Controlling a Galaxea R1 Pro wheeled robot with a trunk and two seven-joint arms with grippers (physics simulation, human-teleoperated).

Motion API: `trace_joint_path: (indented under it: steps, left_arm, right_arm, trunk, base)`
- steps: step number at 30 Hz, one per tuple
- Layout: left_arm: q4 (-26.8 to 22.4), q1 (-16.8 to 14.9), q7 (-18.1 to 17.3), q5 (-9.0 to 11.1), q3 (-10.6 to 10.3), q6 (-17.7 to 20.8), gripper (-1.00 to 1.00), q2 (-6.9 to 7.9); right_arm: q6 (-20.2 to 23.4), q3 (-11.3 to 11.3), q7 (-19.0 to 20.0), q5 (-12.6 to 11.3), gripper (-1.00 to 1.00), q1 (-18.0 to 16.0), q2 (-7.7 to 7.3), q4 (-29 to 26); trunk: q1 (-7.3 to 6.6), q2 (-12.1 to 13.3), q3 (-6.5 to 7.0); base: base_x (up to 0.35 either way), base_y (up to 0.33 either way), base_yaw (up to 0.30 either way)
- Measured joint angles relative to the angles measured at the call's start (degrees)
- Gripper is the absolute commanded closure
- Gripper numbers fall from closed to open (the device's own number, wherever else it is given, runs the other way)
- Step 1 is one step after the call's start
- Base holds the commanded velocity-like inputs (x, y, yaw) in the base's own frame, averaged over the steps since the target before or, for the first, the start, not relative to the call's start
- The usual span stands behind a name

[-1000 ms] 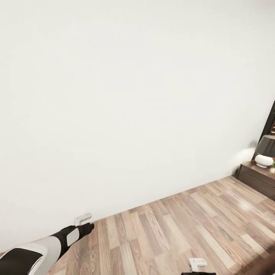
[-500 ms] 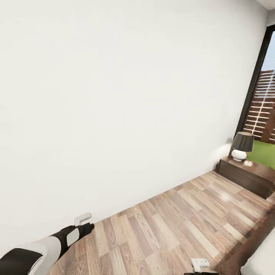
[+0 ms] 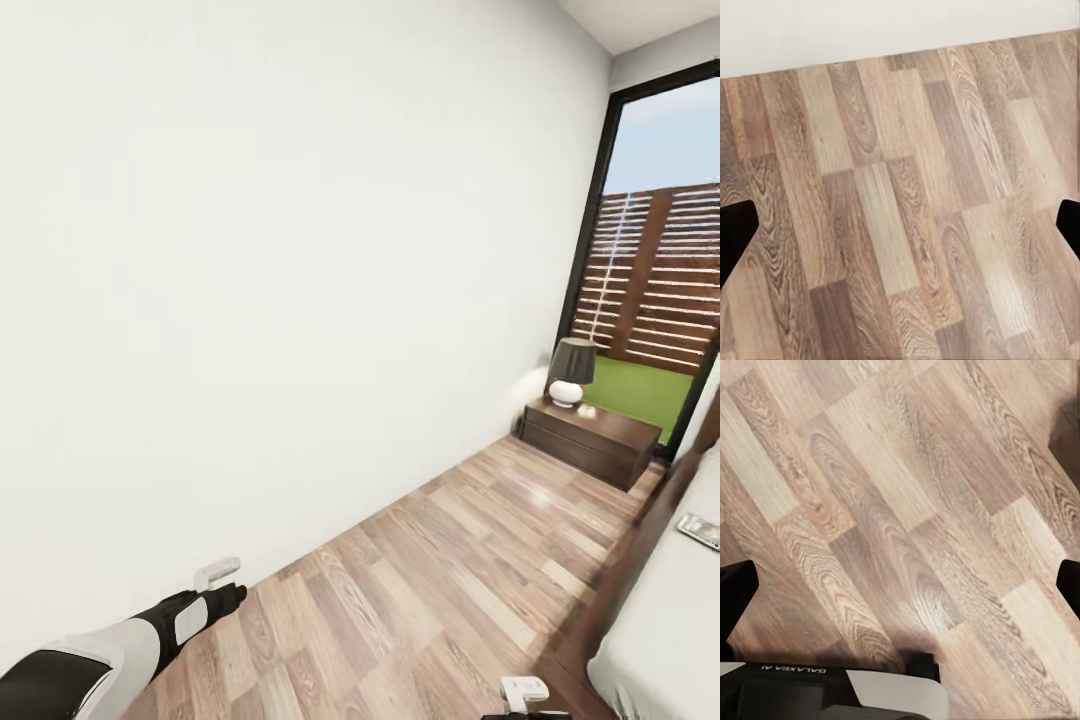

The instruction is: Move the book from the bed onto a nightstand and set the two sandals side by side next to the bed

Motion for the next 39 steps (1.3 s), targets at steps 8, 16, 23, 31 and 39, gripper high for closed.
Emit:
trace_joint_path:
  steps: [8, 16, 23, 31, 39]
  left_arm:
    - [0.0, 0.0, 0.0, 0.0, 0.0, 0.0, -1.00, 0.00]
    - [0.0, 0.0, 0.0, 0.0, 0.0, 0.0, -1.00, 0.01]
    - [0.0, 0.0, 0.0, 0.0, 0.0, 0.0, -1.00, 0.01]
    - [0.0, 0.0, 0.0, 0.0, 0.0, 0.0, -1.00, 0.00]
    - [0.0, 0.0, 0.0, 0.0, 0.0, 0.0, -1.00, -0.08]
  right_arm:
    - [0.0, 0.0, 0.0, 0.0, -1.00, 0.0, 0.02, 0.0]
    - [0.0, 0.0, 0.1, 0.0, -1.00, 0.0, 0.07, 0.0]
    - [0.0, 0.0, 0.1, 0.0, -1.00, 0.0, 0.00, 0.0]
    - [0.0, 0.0, 0.1, 0.0, -1.00, 0.0, -0.07, 0.0]
    - [0.0, 0.0, 0.3, 0.0, -1.00, 0.0, -0.10, 0.0]
  trunk:
    - [0.00, 0.0, 0.01]
    - [0.00, 0.0, 0.01]
    - [0.00, 0.0, 0.01]
    - [0.00, 0.0, 0.01]
    - [0.00, 0.0, 0.01]
  base:
    - [0.166, 0.285, -0.297]
    - [0.175, 0.297, -0.149]
    - [0.176, 0.299, -0.108]
    - [0.176, 0.299, -0.254]
    - [0.177, 0.263, -0.297]
